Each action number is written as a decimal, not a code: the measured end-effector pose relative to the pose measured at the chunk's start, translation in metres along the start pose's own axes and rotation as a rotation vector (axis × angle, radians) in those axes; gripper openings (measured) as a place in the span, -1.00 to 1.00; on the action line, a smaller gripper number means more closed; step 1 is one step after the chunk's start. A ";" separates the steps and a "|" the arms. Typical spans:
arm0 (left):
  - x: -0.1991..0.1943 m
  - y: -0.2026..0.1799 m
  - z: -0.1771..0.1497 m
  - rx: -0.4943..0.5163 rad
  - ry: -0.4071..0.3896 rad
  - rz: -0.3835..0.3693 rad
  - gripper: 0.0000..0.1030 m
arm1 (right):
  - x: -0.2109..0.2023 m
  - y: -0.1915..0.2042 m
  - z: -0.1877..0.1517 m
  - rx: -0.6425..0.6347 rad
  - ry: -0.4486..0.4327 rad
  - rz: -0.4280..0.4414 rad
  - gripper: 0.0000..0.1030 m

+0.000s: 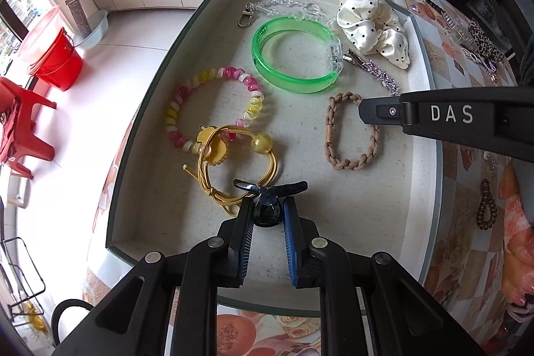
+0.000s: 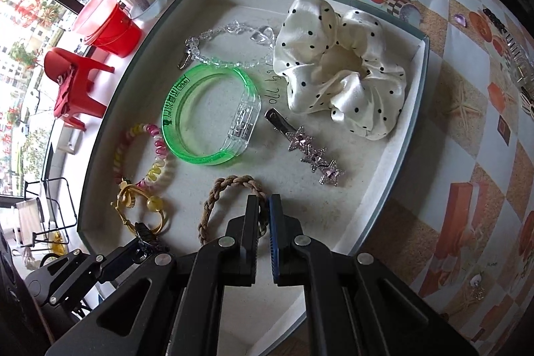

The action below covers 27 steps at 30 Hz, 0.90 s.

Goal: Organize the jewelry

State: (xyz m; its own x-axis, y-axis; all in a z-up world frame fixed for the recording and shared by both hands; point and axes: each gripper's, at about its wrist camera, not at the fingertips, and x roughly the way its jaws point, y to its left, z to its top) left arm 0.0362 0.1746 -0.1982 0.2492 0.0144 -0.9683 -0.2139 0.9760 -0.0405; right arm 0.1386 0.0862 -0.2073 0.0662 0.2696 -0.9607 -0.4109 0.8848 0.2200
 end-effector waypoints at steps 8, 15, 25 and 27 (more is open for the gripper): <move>-0.001 -0.003 0.001 0.007 0.009 0.020 -0.60 | 0.002 0.014 0.003 -0.016 0.010 -0.008 -0.62; -0.004 -0.006 0.001 0.007 -0.003 0.040 -0.59 | -0.019 0.016 0.003 -0.016 -0.047 0.027 -0.08; -0.019 -0.017 0.006 0.025 -0.056 0.071 0.69 | -0.048 0.003 -0.001 0.030 -0.116 0.059 -0.01; -0.020 -0.018 0.008 0.025 -0.052 0.073 0.69 | -0.053 -0.002 -0.003 0.039 -0.120 0.061 -0.01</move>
State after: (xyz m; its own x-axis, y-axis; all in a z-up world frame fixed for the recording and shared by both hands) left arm 0.0423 0.1583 -0.1764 0.2832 0.0961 -0.9542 -0.2099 0.9771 0.0361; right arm 0.1331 0.0690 -0.1575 0.1519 0.3649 -0.9186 -0.3821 0.8788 0.2859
